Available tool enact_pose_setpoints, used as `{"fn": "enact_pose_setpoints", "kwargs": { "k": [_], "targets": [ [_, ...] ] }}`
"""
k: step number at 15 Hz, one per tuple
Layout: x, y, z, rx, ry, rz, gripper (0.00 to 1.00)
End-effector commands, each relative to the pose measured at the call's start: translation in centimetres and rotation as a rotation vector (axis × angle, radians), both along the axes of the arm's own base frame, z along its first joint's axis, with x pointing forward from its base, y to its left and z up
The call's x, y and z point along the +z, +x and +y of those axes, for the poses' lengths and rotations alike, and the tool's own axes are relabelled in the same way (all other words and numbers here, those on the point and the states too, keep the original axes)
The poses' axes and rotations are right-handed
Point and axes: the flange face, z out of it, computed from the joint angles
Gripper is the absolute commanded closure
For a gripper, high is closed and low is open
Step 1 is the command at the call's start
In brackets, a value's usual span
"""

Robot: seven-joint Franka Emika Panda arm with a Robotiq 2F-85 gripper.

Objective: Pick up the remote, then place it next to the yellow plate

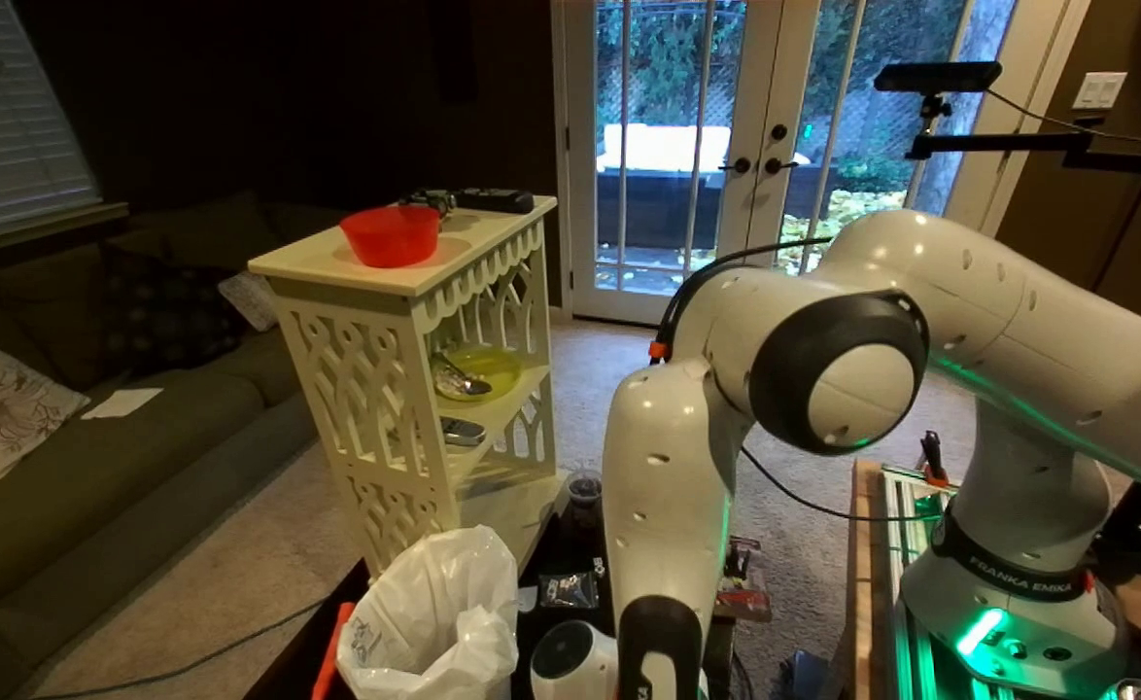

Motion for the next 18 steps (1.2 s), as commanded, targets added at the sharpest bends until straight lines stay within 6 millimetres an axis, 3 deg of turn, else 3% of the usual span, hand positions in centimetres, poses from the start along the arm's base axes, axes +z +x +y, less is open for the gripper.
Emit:
{"fn": "enact_pose_setpoints", "kwargs": {
  "k": [1, 3, 4, 5, 7, 8, 11, 18],
  "targets": [
    [6.1, -1.1, -4.5, -0.193, -0.023, -0.02, 0.63],
    [8.3, -1.6, -5.6, -0.262, -0.03, -0.059, 0.63],
    [8.5, -1.9, -5.3, -0.229, -0.026, -0.055, 0.63],
    [6.2, -0.1, -5.3, -0.207, -0.018, -0.044, 0.38],
    [7.5, -0.9, -5.5, -0.207, -0.023, -0.043, 0.38],
    [7.2, -0.8, -4.8, -0.217, -0.008, -0.039, 0.63],
    [9.7, 0.2, -6.1, -0.263, -0.003, -0.118, 0.63],
    [18.5, 0.8, -13.3, -0.335, -0.152, -0.159, 0.63]
  ]
}}
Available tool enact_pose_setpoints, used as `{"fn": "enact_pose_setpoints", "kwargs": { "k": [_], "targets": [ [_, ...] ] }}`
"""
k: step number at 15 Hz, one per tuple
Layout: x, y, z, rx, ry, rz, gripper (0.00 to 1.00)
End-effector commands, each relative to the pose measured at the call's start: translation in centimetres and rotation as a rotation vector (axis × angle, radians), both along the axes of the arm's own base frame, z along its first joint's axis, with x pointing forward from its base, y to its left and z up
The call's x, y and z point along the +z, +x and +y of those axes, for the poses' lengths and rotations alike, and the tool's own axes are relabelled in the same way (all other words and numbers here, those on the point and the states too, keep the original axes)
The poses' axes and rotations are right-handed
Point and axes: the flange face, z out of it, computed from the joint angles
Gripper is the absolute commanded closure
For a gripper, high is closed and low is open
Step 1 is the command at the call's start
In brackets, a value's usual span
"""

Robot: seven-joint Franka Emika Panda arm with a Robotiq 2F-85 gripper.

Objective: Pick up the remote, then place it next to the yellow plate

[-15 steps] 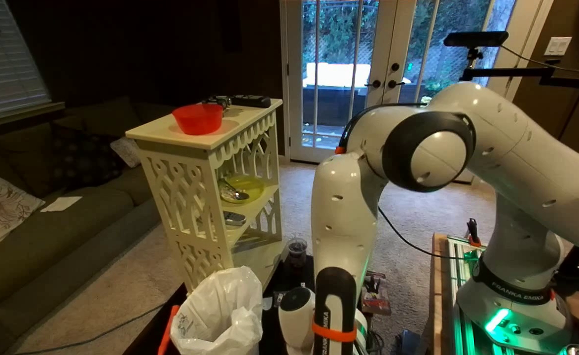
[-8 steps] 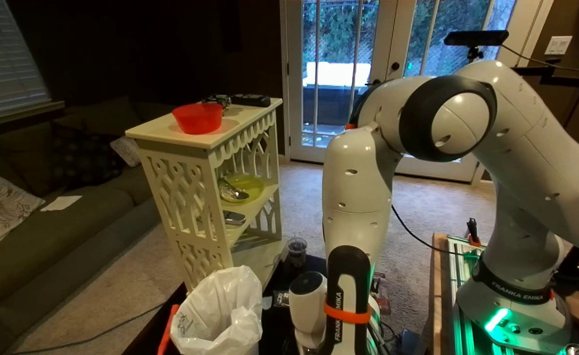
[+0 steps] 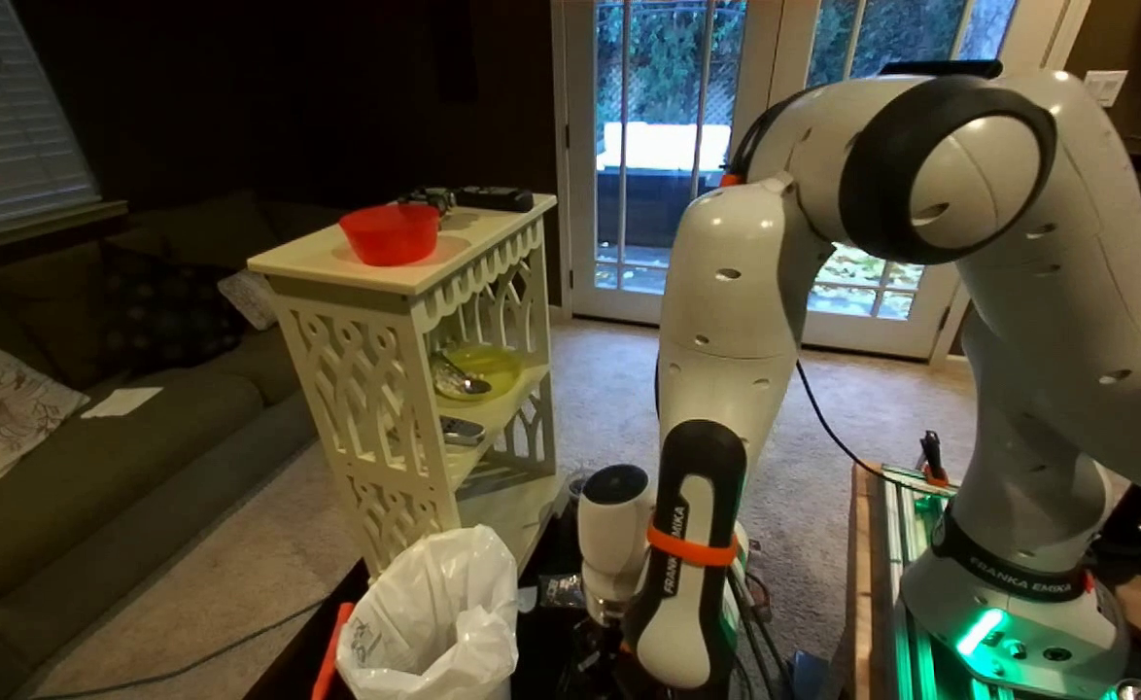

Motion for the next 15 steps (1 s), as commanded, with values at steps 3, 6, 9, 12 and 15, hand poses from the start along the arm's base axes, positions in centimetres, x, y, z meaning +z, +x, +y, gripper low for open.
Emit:
{"fn": "enact_pose_setpoints", "kwargs": {
  "k": [3, 6, 9, 12, 15],
  "targets": [
    [9.2, -1.5, -4.2, 0.013, -0.083, 0.13, 0.63],
    [14.4, -0.7, -5.6, -0.011, -0.077, 0.134, 0.63],
    [13.6, 0.7, -5.8, -0.009, -0.068, 0.131, 0.38],
    [15.3, 0.7, -6.3, 0.001, -0.068, 0.096, 0.63],
    [18.4, 0.9, -10.4, 0.159, -0.097, 0.099, 0.63]
  ]
}}
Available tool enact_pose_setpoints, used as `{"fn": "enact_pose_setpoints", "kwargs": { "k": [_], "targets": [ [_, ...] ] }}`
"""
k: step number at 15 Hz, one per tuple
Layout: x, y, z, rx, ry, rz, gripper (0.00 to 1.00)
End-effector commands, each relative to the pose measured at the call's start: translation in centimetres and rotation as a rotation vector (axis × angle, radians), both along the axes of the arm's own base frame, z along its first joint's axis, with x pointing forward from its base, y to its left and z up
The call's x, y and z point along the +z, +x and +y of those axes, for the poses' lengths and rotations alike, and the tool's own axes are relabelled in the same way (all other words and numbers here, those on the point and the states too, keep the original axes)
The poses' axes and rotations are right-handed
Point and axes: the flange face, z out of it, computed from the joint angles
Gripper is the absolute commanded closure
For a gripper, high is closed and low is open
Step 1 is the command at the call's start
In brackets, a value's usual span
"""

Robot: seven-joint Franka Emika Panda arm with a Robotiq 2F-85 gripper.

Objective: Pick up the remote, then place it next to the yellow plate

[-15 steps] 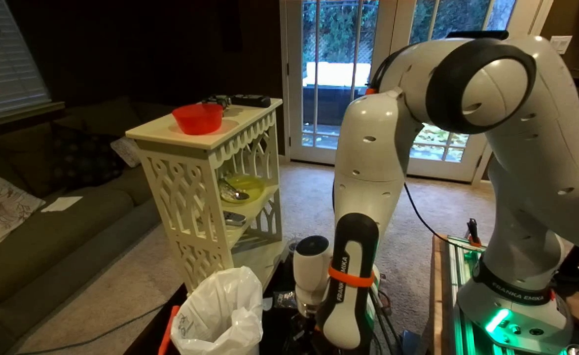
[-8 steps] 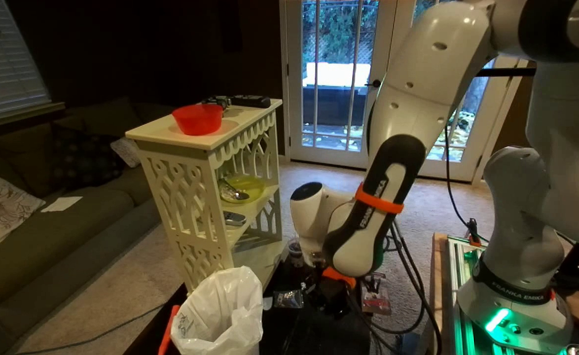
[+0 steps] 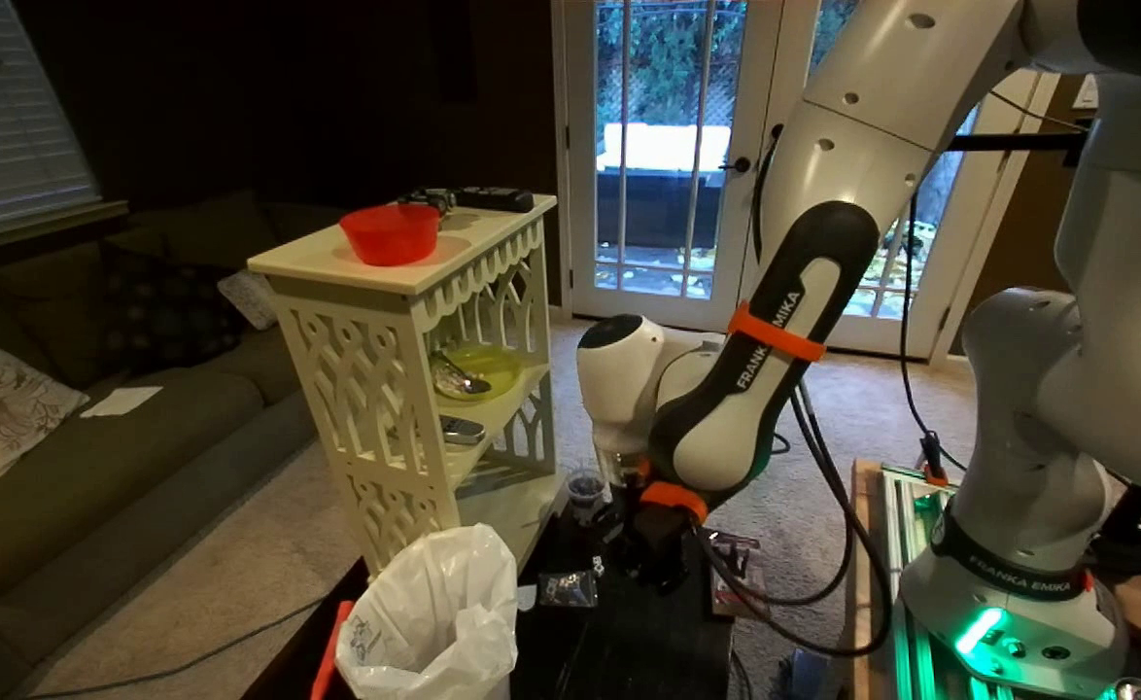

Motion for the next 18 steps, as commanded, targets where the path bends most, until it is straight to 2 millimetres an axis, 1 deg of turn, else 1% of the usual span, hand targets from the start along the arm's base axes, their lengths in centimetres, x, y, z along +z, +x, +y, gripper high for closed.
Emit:
{"fn": "enact_pose_setpoints", "kwargs": {
  "k": [1, 3, 5, 6, 8, 9, 10, 11, 12, 13, 16, 18],
  "targets": [
    [4.7, 0.5, -5.2, 0.153, -0.034, -0.006, 0.63],
    [7.3, 1.5, -8.6, 0.237, -0.074, -0.014, 0.63],
    [10.6, 2.8, -10.8, 0.281, -0.072, -0.09, 0.63],
    [12.1, 3.6, -11.4, 0.297, -0.036, -0.153, 0.63],
    [14.0, 4.8, -12.0, 0.239, 0.035, -0.226, 0.63],
    [12.1, 4.4, -12.1, 0.242, -0.005, -0.166, 0.38],
    [13.2, 4.7, -12.3, 0.237, 0.011, -0.192, 0.38],
    [13.7, 4.9, -12.3, 0.235, 0.018, -0.205, 0.38],
    [13.8, 4.9, -12.2, 0.236, 0.02, -0.208, 0.63],
    [13.6, 5.8, -11.7, 0.23, 0.026, -0.25, 0.63],
    [14.0, 8.4, -9.1, 0.261, 0.001, -0.39, 0.63],
    [13.6, 10.2, -7.6, 0.263, 0.008, -0.499, 0.63]
  ]
}}
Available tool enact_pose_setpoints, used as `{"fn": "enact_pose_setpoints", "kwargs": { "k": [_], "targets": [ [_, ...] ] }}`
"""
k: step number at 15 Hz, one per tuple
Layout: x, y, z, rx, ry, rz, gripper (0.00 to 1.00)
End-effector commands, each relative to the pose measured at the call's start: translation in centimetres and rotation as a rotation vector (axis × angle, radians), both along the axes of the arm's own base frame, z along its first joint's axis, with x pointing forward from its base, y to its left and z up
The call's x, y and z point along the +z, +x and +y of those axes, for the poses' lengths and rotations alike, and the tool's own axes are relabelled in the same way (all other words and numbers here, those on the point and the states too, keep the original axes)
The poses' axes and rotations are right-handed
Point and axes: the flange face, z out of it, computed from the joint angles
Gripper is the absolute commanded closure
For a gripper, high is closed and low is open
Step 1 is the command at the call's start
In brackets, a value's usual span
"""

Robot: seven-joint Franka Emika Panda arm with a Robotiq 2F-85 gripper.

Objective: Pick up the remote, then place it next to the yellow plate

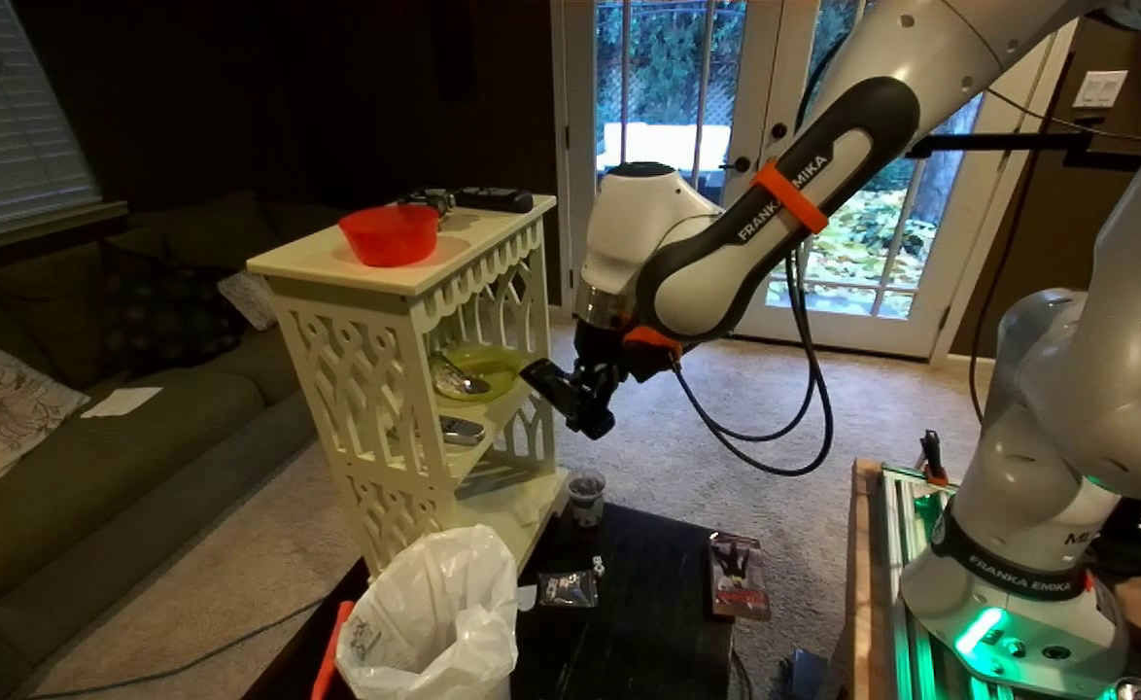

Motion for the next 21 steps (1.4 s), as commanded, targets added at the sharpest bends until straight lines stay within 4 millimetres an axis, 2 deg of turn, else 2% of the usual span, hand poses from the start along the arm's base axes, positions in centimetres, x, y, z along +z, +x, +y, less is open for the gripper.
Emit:
{"fn": "enact_pose_setpoints", "kwargs": {
  "k": [1, 3, 7, 8, 9, 11, 12, 18, 21],
  "targets": [
    [-0.6, 3.4, 2.2, 0.002, 0.012, -0.166, 0.63],
    [-1.2, 4.4, 2.3, -0.013, 0.032, -0.239, 0.63],
    [-2.6, 7.5, 0.6, -0.033, 0.009, -0.31, 0.63],
    [-3.0, 7.7, -0.1, -0.048, -0.004, -0.29, 0.63],
    [-2.7, 6.1, 0.4, -0.03, 0.011, -0.277, 0.38],
    [-3.3, 7.1, -0.6, -0.045, -0.001, -0.274, 0.38],
    [-3.3, 7.6, -0.5, -0.044, -0.004, -0.295, 0.63],
    [-2.6, 11.6, 0.5, 0.0, -0.041, -0.444, 0.63],
    [-3.3, 13.0, 1.8, 0.029, -0.066, -0.482, 0.63]
  ]
}}
